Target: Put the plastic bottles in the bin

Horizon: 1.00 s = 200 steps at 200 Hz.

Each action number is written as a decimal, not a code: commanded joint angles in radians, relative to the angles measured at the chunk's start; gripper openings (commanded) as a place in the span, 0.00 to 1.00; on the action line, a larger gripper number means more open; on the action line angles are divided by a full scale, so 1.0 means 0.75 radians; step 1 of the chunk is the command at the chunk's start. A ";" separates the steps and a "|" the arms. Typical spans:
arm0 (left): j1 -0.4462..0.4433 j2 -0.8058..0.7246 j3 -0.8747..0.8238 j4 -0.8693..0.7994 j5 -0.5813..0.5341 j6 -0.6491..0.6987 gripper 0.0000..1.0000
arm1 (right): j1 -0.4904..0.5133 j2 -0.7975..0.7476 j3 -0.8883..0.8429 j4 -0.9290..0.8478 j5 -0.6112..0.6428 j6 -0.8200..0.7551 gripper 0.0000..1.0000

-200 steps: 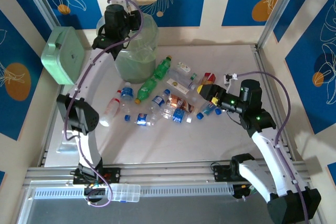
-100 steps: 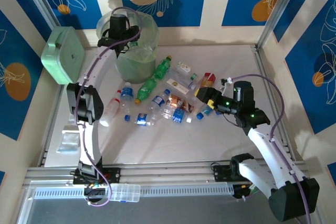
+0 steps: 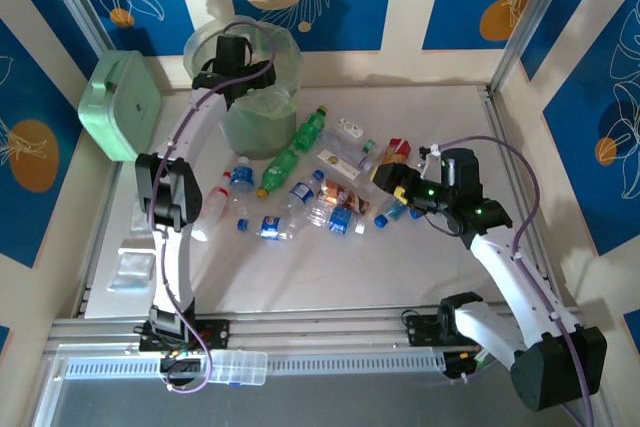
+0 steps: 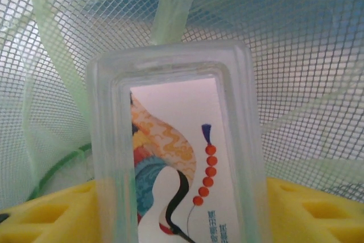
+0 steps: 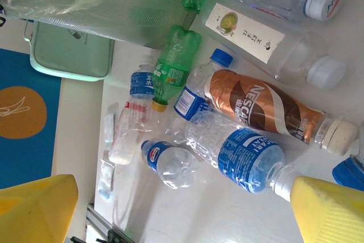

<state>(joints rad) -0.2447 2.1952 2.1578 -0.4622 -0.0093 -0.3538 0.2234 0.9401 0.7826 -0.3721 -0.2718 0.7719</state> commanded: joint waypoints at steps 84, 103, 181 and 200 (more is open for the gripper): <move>-0.002 -0.190 0.133 -0.077 0.117 -0.064 0.73 | 0.004 -0.064 0.100 -0.130 0.053 -0.080 0.96; -0.040 -0.289 0.075 -0.088 0.137 -0.054 0.72 | 0.005 -0.078 0.101 -0.146 0.065 -0.086 0.96; -0.369 -0.828 -0.537 0.076 -0.007 -0.012 0.72 | 0.012 -0.125 0.106 -0.197 0.120 -0.060 0.95; -0.450 -0.922 -0.687 0.109 0.015 -0.044 0.72 | 0.016 -0.126 0.115 -0.287 0.307 0.004 0.92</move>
<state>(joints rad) -0.5297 1.5654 1.7687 -0.4179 0.0151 -0.3836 0.2256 0.8589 0.8322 -0.4992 -0.1841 0.7338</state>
